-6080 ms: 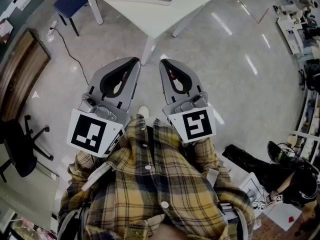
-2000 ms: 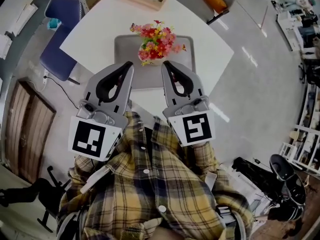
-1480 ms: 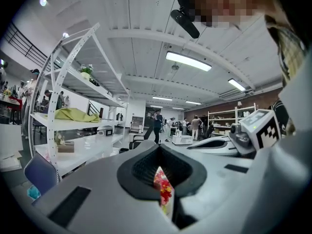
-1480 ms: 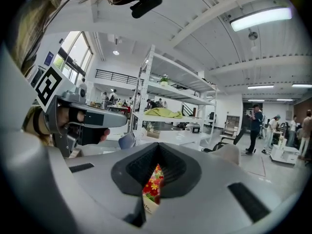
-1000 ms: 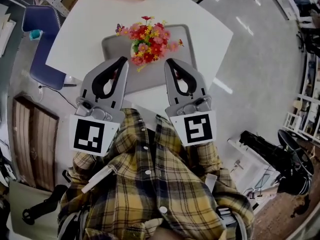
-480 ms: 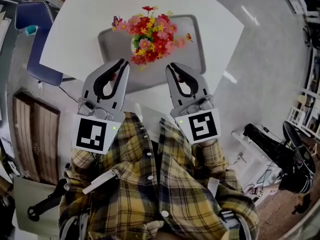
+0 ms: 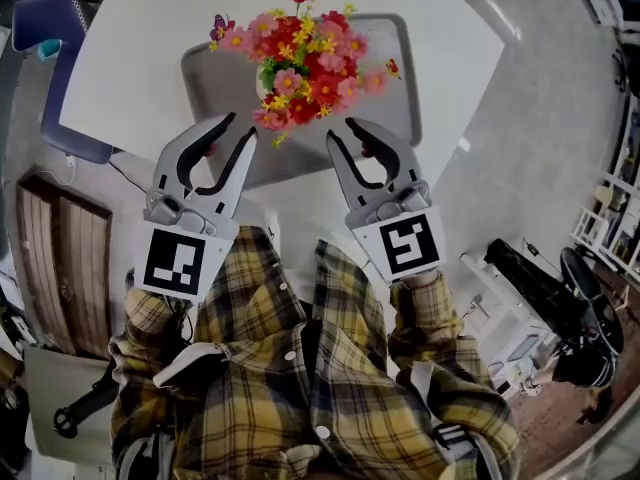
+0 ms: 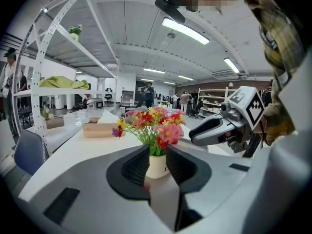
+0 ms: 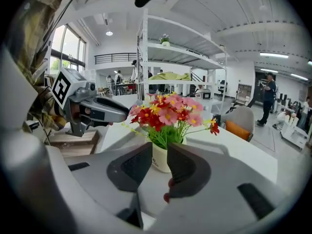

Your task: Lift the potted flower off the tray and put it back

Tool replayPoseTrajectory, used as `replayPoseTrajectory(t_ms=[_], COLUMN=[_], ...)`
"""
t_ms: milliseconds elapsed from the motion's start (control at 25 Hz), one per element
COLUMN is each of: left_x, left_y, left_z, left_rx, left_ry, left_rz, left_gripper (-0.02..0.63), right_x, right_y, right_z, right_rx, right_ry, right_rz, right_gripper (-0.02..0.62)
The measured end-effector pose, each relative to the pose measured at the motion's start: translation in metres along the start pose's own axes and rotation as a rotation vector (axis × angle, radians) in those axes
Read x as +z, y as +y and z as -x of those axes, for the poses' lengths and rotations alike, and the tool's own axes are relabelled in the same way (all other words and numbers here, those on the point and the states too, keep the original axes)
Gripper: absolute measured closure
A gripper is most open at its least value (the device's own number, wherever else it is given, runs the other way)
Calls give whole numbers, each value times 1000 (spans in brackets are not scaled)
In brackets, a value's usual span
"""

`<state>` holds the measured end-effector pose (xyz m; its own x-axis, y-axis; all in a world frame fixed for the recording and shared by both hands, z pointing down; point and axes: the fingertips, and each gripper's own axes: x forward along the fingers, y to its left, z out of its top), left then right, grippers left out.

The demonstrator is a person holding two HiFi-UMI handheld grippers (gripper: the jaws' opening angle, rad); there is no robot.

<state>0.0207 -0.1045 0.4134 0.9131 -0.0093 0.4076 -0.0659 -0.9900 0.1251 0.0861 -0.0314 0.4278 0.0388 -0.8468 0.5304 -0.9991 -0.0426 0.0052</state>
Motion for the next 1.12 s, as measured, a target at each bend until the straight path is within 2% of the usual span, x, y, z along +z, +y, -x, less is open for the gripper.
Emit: replayPoseTrajectory(t_ms=[320,480,720,920,1040,1120], left_x=[-30,-39,-51,-60,-63,-66], left_y=[-4,-2,1,2,4,4], left_z=[-24,-34,-43,-55,-62,-67], left_rx=[-80,-94,-117,-142,-153,-173], left_ry=[60,73,82,101,108,121], left_rz=[-41,-74,-76,-111,-135,-156], left_gripper=[435,386,371,356,333,291], right_x=[-23,-28,-36,-46,-49,-51], right_y=[1,-1,-8,-14,-19,-22], right_z=[-18,-27,-36,-46,-52,-56], right_rx=[48,77,89,90,94,102], right_ry=[32,11,6,18,17,17], right_rz=[33,41,35,32,62,76], right_gripper=[437,387,337,288,262,252])
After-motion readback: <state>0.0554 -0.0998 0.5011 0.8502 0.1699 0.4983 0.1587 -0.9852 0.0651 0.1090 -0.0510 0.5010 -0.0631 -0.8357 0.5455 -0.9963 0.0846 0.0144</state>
